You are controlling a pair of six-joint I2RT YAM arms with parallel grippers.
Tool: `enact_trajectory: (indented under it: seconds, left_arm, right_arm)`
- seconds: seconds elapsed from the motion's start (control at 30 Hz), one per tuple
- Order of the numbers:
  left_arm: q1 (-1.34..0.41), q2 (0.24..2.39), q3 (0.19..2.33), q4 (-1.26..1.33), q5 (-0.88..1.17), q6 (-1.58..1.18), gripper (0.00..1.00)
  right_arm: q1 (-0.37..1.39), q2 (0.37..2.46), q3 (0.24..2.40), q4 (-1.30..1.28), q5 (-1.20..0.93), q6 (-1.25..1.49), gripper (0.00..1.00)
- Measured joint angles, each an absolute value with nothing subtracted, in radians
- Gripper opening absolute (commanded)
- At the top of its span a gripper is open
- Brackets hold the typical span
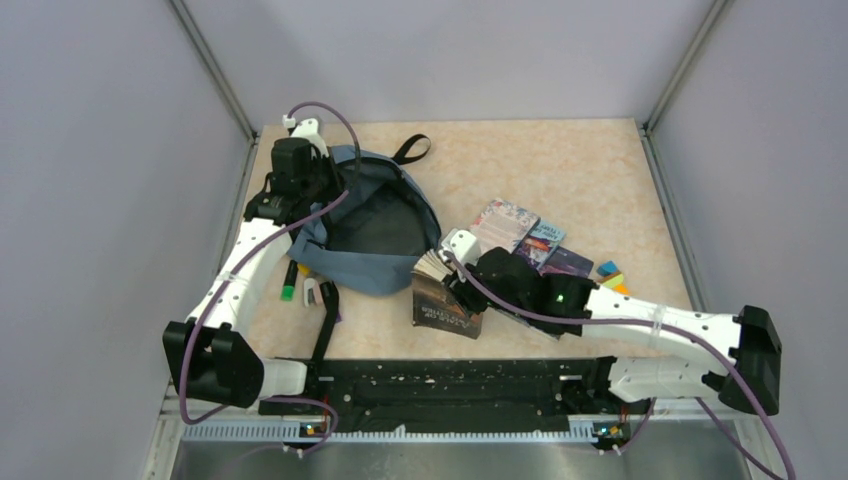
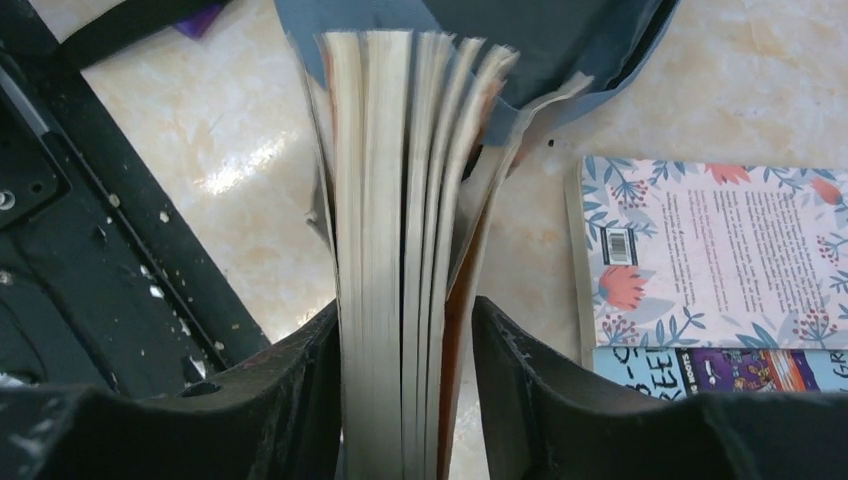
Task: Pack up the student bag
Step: Pick up the book from the center of the board, then place the book in the student bag.
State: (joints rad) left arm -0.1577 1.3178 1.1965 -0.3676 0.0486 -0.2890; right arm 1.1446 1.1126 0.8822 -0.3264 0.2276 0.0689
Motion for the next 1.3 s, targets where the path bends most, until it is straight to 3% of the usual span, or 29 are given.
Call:
enact_trajectory:
  seconds: [0.13,0.17,0.27,0.53,0.73,0.83,1.0,1.3]
  left_arm:
    - [-0.158,1.318,1.196,-0.368,0.052,-0.289,0.0]
    - [-0.158,1.318,1.196,-0.368,0.052,-0.289,0.0]
    - [-0.158,1.318,1.196,-0.368,0.052,-0.289,0.0]
    - [-0.158,1.317,1.196,-0.367,0.06,-0.289,0.0]
    - [-0.158,1.311,1.174,-0.343,0.114,-0.294,0.0]
    - [-0.158,1.311,1.173,-0.336,0.144,-0.3,0.0]
    - [-0.158,1.311,1.168,-0.321,0.183,-0.315,0.0]
    - [-0.158,1.311,1.156,-0.3,0.231,-0.35,0.0]
  right_arm:
    - [1.145,1.15,0.902,-0.344,0.226,0.043,0.45]
    - [1.144,1.164,0.917,-0.349,0.226,0.036,0.39]
    - [1.144,1.205,0.959,-0.37,0.216,0.025,0.0]
    - [1.144,1.243,1.092,-0.524,0.324,0.063,0.0]
    - [1.055,1.121,1.163,-0.551,0.347,0.159,0.0]
    - [0.985,1.026,1.157,-0.466,0.353,0.217,0.0]
    - [0.95,0.939,1.015,-0.111,0.41,0.313,0.0]
    - [0.95,1.147,0.804,0.337,0.434,0.486,0.0]
